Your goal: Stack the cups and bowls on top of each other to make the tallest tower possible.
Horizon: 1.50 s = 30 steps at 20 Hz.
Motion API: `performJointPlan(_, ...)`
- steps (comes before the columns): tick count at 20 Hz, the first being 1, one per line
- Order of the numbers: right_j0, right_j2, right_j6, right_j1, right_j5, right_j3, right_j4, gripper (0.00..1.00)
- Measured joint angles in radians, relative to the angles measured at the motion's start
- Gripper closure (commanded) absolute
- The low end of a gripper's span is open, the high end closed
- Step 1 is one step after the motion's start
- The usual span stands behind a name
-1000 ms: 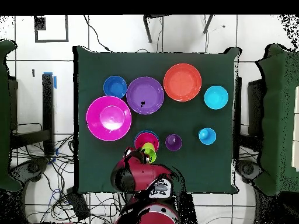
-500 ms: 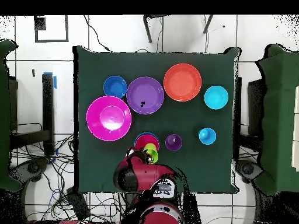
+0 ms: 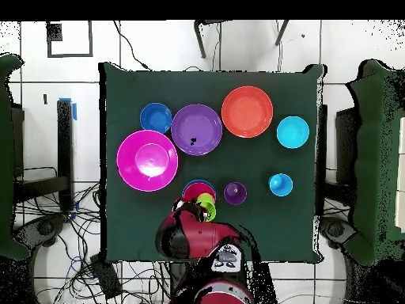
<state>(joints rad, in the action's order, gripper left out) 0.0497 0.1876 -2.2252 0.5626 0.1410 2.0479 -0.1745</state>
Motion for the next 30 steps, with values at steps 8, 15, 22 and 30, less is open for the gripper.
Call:
performJointPlan(8,0.039,-0.002,0.0,0.06,-0.046,-0.004,-0.012,1.0)
performJointPlan(15,0.105,-0.028,0.0,0.081,-0.093,-0.024,-0.049,1.0)
performJointPlan(22,0.116,-0.034,0.0,0.086,-0.124,-0.053,-0.063,1.0)
performJointPlan(30,0.075,-0.032,0.0,0.085,-0.124,-0.055,-0.063,1.0)
